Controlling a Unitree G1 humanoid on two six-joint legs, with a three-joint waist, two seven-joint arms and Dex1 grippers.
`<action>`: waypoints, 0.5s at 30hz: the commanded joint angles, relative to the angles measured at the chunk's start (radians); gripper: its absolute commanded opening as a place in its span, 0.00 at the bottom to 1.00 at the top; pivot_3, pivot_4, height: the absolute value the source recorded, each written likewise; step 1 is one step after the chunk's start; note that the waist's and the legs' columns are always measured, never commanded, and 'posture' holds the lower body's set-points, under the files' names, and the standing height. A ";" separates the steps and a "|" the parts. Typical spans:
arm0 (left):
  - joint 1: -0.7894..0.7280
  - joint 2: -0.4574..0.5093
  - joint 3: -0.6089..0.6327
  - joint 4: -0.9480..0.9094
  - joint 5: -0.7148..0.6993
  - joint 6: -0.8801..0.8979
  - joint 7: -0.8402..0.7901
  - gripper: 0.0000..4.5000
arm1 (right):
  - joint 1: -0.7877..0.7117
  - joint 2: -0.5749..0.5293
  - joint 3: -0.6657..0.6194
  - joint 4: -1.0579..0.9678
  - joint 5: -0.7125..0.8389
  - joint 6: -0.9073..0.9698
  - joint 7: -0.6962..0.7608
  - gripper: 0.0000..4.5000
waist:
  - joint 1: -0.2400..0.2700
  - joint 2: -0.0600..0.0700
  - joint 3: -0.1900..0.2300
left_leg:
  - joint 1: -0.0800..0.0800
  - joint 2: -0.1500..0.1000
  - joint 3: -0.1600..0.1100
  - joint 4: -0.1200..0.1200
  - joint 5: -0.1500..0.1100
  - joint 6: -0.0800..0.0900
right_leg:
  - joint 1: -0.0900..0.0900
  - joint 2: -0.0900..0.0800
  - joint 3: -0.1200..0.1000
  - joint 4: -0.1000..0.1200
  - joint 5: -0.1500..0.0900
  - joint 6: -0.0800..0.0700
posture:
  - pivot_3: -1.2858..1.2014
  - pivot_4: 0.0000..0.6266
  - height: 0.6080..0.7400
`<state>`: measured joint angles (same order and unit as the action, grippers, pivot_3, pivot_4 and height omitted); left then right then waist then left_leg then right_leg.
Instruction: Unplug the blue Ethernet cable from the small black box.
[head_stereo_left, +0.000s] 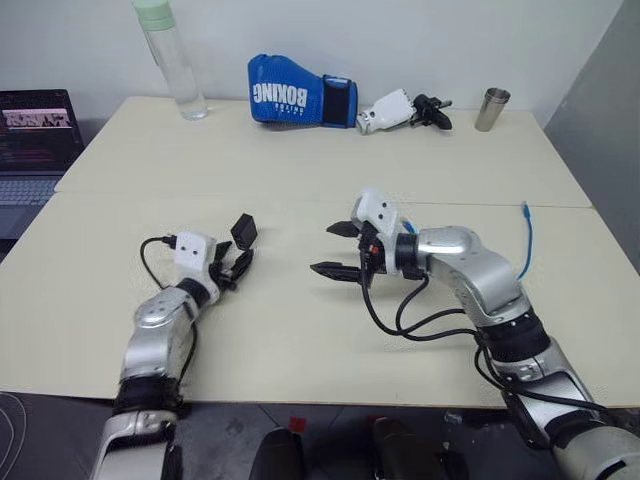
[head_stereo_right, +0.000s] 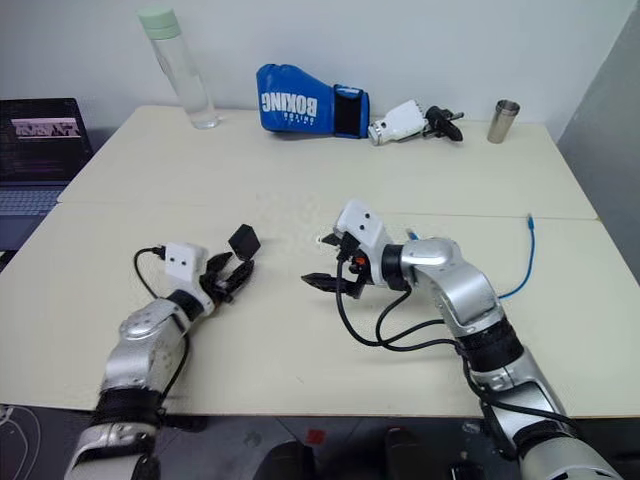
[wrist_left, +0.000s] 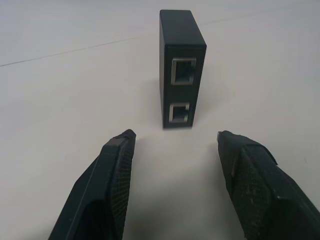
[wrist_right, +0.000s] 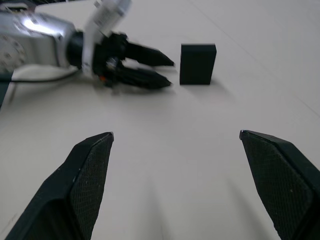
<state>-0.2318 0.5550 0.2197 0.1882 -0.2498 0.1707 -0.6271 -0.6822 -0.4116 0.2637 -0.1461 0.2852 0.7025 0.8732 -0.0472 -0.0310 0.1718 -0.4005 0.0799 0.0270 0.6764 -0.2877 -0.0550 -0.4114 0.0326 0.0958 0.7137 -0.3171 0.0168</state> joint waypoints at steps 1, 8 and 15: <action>0.024 0.106 0.054 -0.156 -0.047 0.094 -0.056 0.62 | 0.017 -0.054 -0.065 -0.106 0.054 0.028 0.026 0.95 | 0.001 0.000 0.000 | 0.000 0.000 0.000 0.000 0.000 0.000 | 0.000 0.000 0.000 0.000 0.000 0.000 | 0.52 0.24 1.00; 0.057 0.331 0.159 -0.318 -0.120 0.236 -0.170 0.62 | 0.092 -0.224 -0.219 -0.192 0.143 0.003 0.102 0.95 | 0.006 -0.002 0.002 | 0.001 -0.003 0.000 0.001 0.000 0.001 | 0.002 0.000 -0.002 -0.001 0.000 0.000 | 0.52 0.24 1.00; 0.019 0.427 0.214 -0.322 -0.205 0.280 -0.279 0.62 | 0.158 -0.365 -0.316 -0.144 0.173 -0.041 0.180 0.95 | 0.006 -0.002 0.004 | 0.001 -0.003 0.002 0.000 0.000 0.001 | 0.001 0.001 -0.001 -0.002 0.000 0.000 | 0.52 0.24 1.00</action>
<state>-0.1934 0.9607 0.4011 -0.1092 -0.4222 0.4458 -0.8833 -0.5257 -0.7605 -0.0165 -0.2780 0.4354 0.6865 1.0275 -0.0410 -0.0329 0.1761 -0.3997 0.0769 0.0292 0.6764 -0.2880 -0.0543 -0.4106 0.0337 0.0945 0.7119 -0.3174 0.0170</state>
